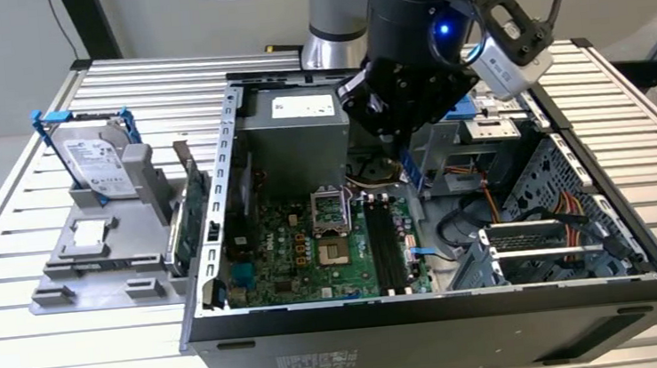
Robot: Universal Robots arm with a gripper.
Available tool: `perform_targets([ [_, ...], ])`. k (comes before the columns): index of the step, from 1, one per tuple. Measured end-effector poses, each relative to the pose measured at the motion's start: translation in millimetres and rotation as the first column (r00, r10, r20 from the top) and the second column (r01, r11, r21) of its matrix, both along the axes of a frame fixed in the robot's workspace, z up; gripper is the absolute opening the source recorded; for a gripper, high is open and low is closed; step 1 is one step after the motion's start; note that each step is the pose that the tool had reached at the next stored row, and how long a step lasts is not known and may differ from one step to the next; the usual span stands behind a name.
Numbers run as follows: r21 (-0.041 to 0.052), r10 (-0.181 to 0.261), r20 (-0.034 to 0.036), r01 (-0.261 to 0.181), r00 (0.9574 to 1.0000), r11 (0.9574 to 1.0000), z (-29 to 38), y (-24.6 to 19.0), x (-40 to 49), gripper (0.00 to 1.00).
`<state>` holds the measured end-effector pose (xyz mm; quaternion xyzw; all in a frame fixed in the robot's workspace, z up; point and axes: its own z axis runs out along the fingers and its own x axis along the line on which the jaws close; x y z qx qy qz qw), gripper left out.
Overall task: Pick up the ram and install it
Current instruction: 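Insert the ram into the slot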
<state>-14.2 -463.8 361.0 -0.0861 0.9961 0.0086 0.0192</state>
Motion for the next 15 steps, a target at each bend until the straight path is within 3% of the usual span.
perform_targets([
  [15,0.0000,0.000,0.0000,0.000,1.0000,1.0000,-4.6,0.0,0.1,0.00],
])
